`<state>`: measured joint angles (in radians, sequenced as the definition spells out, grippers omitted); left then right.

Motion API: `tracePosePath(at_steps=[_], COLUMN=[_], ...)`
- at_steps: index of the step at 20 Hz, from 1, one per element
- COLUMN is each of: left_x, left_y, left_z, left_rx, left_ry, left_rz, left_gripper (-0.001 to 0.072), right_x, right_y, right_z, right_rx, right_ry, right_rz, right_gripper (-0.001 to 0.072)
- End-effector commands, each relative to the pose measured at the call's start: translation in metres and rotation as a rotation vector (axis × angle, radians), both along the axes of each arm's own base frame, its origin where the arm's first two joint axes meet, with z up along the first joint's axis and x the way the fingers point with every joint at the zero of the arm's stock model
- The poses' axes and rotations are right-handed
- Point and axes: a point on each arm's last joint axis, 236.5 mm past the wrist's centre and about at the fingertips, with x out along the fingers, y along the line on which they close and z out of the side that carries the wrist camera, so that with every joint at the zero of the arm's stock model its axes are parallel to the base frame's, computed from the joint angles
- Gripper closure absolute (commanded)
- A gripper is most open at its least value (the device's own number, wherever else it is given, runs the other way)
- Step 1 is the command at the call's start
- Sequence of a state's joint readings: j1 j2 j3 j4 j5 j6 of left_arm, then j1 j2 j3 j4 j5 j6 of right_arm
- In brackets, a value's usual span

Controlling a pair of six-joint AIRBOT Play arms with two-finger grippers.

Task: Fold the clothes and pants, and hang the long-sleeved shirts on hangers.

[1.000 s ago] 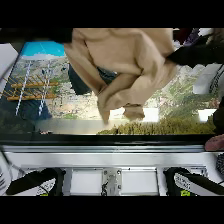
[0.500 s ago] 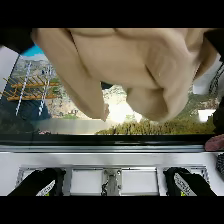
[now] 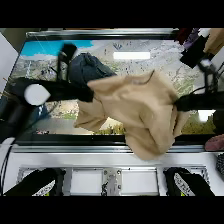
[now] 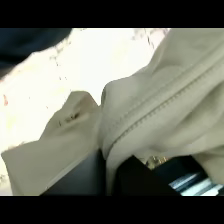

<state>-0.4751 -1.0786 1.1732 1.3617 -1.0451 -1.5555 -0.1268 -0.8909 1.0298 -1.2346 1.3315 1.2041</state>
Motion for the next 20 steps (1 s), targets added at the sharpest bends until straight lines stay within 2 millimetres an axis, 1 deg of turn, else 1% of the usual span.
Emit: tracePosePath(at_steps=[1,2,3,4,5,6,8,10,11,12,13,15,17,18,20], left_x=[-0.055,-0.068,-0.078,-0.083,-0.085,-0.084,-0.082,-0.076,-0.07,-0.064,-0.057,-0.049,-0.05,-0.051,-0.051], left_y=[-0.016,-0.022,-0.027,-0.031,-0.033,-0.034,-0.032,-0.026,-0.021,-0.016,-0.011,-0.004,-0.002,-0.004,-0.007], left_z=[-0.09,-0.099,-0.105,-0.106,-0.105,-0.102,-0.092,-0.08,-0.072,-0.063,-0.053,-0.041,-0.037,-0.037,-0.037], left_rx=[0.123,0.142,0.156,0.166,0.163,0.157,0.141,0.118,0.101,0.083,0.06,0.029,0.026,0.026,0.025], left_ry=[0.218,0.236,0.242,0.242,0.239,0.23,0.207,0.177,0.153,0.128,0.099,0.063,0.057,0.056,0.048], left_rz=[-0.109,-0.144,-0.174,-0.195,-0.201,-0.202,-0.195,-0.169,-0.148,-0.125,-0.098,-0.062,-0.061,-0.066,-0.075], left_gripper=[0.0684,0.0684,0.0684,0.0684,0.0684,0.0684,0.0684,0.0684,0.0684,0.0684,0.0684,0.0684,0.0684,0.0684,0.0684], right_x=[-0.042,-0.046,-0.046,-0.044,-0.037,-0.029,-0.01,0.01,0.021,0.032,0.043,0.067,0.09,0.099,0.111], right_y=[-0.008,-0.008,-0.008,-0.009,-0.011,-0.011,-0.013,-0.006,0.001,0.01,0.018,0.044,0.072,0.084,0.11], right_z=[-0.062,-0.063,-0.062,-0.058,-0.048,-0.033,0.004,0.038,0.05,0.057,0.058,0.046,0.02,0.005,-0.03], right_rx=[-0.041,-0.036,-0.032,-0.029,-0.028,-0.023,-0.014,-0.009,-0.008,-0.016,-0.036,-0.093,-0.156,-0.19,-0.248], right_ry=[0.189,0.209,0.213,0.207,0.185,0.15,0.061,-0.009,-0.029,-0.039,-0.038,-0.01,0.033,0.061,0.117], right_rz=[0.004,0.0,-0.015,-0.031,-0.061,-0.084,-0.121,-0.116,-0.116,-0.103,-0.079,-0.018,0.019,0.026,0.041], right_gripper=[0.0542,0.0202,-0.0001,0.0001,0.0001,0.0002,0.0018,0.002,0.002,0.0021,0.0022,0.0022,0.0022,0.0022,0.0022])
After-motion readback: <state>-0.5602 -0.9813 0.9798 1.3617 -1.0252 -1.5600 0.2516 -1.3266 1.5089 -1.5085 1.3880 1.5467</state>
